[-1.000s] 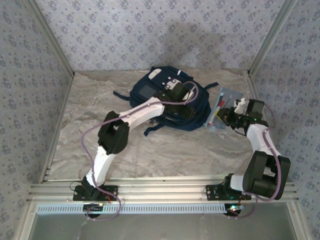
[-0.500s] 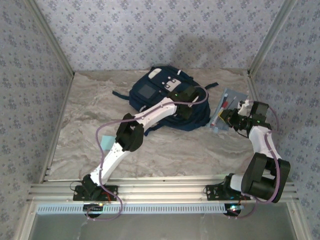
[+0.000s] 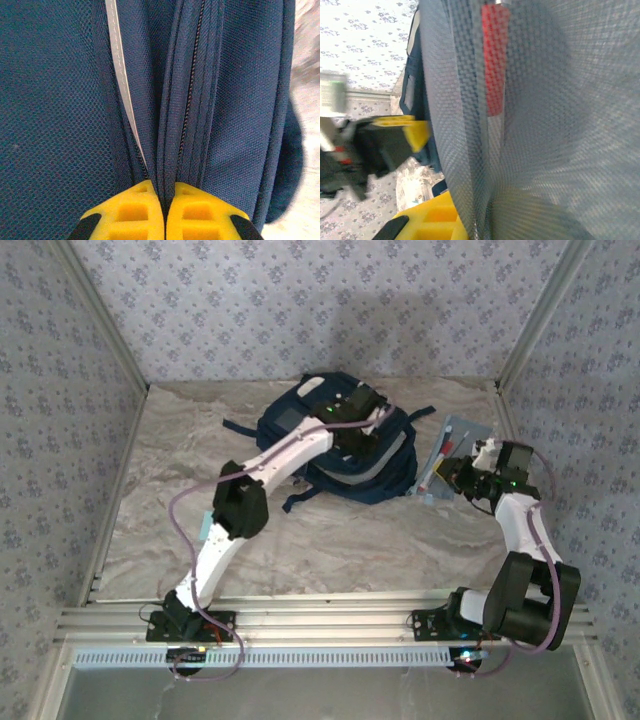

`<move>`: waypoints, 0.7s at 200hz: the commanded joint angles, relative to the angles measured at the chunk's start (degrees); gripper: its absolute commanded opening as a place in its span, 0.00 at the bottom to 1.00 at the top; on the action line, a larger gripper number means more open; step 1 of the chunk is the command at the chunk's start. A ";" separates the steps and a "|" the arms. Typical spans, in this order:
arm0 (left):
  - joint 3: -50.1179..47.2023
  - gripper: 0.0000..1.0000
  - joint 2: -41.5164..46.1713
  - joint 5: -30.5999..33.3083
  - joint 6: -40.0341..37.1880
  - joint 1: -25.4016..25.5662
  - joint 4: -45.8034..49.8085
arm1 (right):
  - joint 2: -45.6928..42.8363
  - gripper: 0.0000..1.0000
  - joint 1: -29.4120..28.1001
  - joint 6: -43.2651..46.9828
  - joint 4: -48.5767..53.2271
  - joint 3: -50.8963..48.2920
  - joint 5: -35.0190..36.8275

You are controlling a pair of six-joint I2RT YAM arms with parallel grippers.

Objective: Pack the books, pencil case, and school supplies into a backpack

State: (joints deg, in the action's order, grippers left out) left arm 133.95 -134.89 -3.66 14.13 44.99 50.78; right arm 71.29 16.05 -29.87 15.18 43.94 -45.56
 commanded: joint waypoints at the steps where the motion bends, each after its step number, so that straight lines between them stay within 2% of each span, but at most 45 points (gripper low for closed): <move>1: -0.95 0.00 8.36 -9.21 4.99 -2.17 -2.57 | -0.64 0.14 -2.06 -3.44 -3.54 0.40 3.13; 27: -5.06 0.00 11.64 -16.62 9.41 -4.21 -7.64 | 1.31 0.14 -7.03 -9.13 -9.83 0.55 7.70; 65: -8.55 0.00 14.50 -20.72 12.32 -4.43 -11.57 | 8.55 0.15 -16.01 -16.86 -20.00 2.58 14.04; 108: -13.14 0.00 16.30 -21.92 15.92 -4.49 -18.68 | 21.26 0.15 -24.14 -25.46 -32.53 6.69 13.57; 140: -15.70 0.00 17.43 -25.31 18.92 -4.51 -22.92 | 33.12 0.15 -26.80 -34.03 -45.89 11.56 11.05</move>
State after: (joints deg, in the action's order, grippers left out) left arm 118.26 -123.20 -22.96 29.71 40.07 36.73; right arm 97.95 -9.37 -55.16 -16.88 51.24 -33.01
